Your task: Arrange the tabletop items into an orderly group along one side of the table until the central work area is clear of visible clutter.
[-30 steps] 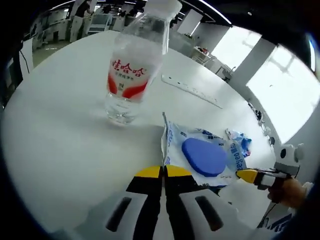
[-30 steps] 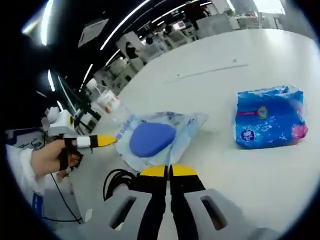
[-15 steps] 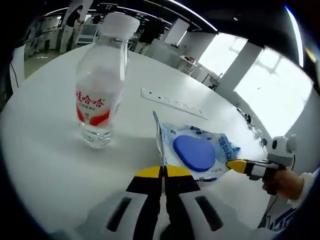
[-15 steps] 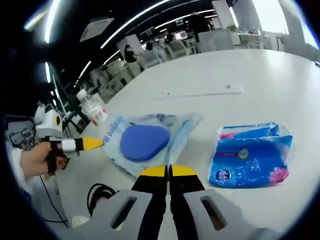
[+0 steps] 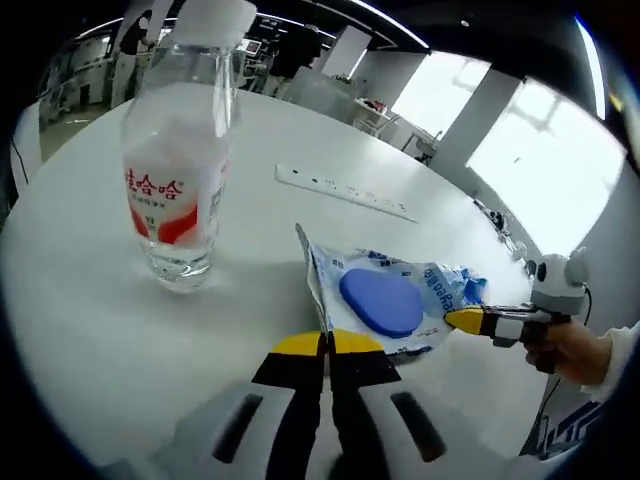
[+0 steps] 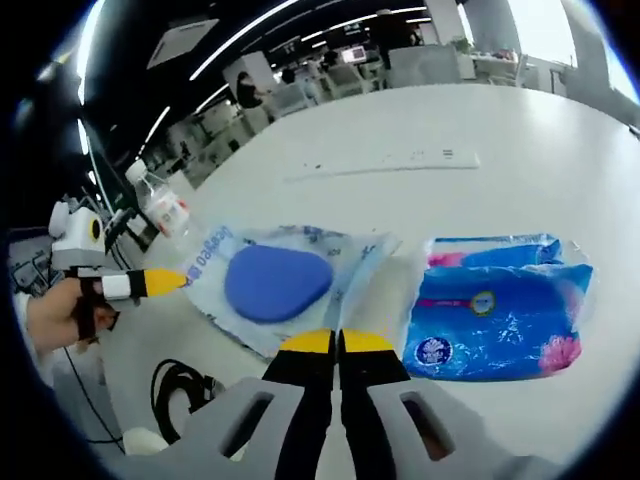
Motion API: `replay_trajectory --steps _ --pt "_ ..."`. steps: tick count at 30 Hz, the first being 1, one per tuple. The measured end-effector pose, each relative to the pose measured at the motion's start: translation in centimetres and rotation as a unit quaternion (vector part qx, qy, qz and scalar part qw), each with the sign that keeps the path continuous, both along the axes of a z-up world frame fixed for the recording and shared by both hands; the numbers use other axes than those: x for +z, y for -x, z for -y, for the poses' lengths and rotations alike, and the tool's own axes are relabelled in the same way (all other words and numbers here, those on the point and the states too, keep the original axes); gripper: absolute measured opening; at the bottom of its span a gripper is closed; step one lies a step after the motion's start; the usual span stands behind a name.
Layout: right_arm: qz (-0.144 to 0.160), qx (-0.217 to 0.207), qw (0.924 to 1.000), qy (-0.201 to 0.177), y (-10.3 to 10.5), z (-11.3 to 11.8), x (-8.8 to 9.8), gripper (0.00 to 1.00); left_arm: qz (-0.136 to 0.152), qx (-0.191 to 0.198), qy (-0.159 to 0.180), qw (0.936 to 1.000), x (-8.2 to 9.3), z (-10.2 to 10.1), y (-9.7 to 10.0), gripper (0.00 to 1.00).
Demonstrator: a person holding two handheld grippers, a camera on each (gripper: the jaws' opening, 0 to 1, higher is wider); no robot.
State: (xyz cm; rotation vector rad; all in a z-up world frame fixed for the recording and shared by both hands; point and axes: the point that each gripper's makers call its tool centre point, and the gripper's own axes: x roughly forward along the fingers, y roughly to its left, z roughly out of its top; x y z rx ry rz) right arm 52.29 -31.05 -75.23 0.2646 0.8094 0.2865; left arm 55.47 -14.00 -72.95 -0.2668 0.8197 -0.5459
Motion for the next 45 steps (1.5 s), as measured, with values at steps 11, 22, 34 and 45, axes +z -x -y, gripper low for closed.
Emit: replay_trajectory --steps 11,22,34,45 --pt "-0.003 -0.006 1.0000 0.004 -0.2 0.8 -0.7 0.00 -0.013 -0.006 -0.032 0.9994 -1.7 0.0 0.3 0.00" --pt "-0.018 -0.032 0.9992 -0.014 -0.2 1.0 -0.9 0.00 -0.021 -0.021 -0.064 0.9975 -3.2 -0.1 0.7 0.00" --pt "-0.018 -0.034 0.9990 -0.021 -0.1 1.0 -1.1 0.00 -0.010 -0.030 -0.077 0.9965 -3.4 0.0 0.3 0.00" --pt "0.015 -0.018 0.9997 0.005 -0.3 0.8 0.0 0.02 -0.016 -0.010 -0.065 0.9977 -3.4 -0.1 0.1 0.00"
